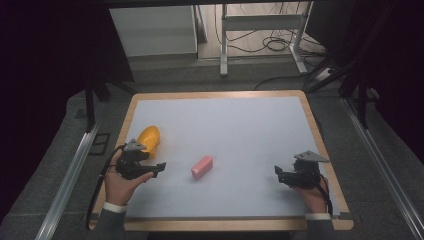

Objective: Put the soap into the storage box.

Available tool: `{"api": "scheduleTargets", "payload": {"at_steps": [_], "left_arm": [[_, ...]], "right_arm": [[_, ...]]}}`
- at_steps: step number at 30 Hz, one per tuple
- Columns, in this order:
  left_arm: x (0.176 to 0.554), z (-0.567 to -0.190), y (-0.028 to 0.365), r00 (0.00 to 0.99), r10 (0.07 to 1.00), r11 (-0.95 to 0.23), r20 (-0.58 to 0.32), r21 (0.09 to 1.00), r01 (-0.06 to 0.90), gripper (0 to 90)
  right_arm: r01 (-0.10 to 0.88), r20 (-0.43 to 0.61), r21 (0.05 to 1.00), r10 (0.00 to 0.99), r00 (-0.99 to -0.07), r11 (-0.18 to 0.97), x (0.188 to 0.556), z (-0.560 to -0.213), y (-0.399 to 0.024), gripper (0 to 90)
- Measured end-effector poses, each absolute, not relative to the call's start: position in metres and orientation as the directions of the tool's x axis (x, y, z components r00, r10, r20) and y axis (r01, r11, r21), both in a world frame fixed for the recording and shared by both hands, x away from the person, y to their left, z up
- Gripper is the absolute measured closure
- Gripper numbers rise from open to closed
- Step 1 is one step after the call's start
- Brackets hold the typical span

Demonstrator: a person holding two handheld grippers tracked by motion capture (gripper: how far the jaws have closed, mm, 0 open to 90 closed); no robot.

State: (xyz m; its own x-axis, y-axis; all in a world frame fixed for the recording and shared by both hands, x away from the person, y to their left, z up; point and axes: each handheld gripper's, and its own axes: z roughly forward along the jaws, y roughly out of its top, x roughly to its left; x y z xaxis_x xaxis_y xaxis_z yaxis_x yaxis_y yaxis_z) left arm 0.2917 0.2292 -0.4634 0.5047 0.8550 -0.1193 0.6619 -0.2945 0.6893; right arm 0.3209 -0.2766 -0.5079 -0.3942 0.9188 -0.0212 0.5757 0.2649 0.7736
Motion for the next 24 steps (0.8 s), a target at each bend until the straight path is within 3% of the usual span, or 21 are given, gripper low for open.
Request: {"api": "scheduleTargets", "payload": {"at_steps": [24], "left_arm": [[0.305,-0.461,0.198,0.586,0.808,-0.424,-0.059,0.633,0.648,23.1]], "right_arm": [[0.575,-0.033,0.771,0.918,-0.396,0.275,0.322,-0.511,-0.275,10.6]]}}
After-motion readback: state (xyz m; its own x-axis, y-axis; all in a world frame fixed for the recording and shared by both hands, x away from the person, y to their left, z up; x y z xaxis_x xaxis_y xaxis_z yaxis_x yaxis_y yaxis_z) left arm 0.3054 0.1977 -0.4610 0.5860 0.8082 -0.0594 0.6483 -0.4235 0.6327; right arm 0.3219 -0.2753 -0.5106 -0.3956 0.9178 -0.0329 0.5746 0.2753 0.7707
